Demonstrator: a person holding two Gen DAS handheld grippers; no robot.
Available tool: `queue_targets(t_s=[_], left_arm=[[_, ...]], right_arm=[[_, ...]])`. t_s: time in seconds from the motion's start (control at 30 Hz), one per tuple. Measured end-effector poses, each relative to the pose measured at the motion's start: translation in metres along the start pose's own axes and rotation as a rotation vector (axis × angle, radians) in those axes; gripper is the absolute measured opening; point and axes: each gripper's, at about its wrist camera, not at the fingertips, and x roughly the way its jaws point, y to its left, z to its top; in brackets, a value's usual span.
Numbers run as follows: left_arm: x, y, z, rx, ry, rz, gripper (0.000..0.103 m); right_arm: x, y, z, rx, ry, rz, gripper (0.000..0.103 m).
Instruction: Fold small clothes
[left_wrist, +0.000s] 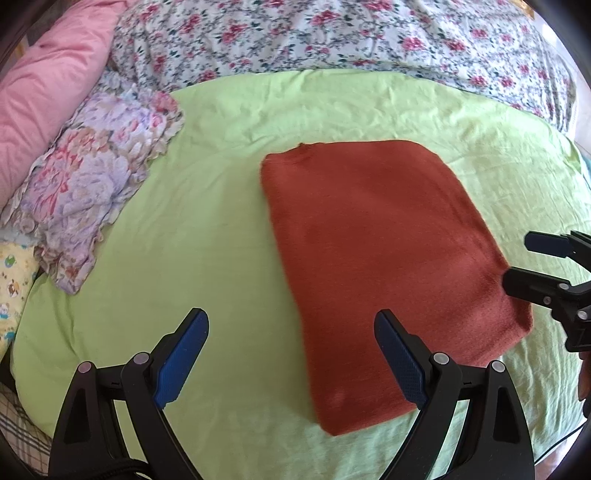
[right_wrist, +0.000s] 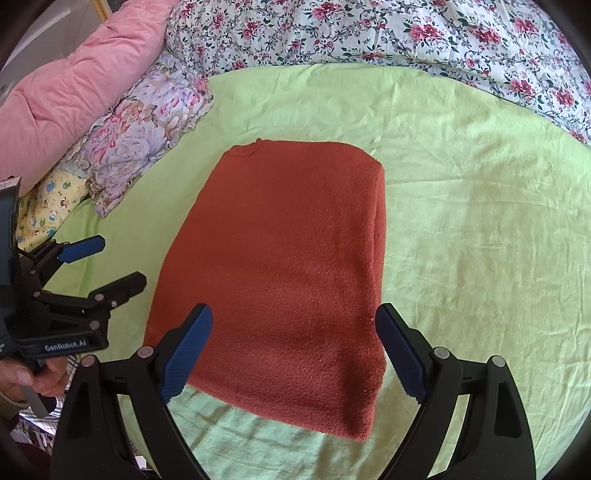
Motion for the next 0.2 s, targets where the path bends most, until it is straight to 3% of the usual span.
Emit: queue_targets(t_s=[0.2], left_arm=[[-0.0007,0.0119,-0.0072,-0.024,0.006,0.002,0.092]], right_arm=[[0.0005,-0.0008,-0.0005,0.009,0.0,-0.004,0.091]])
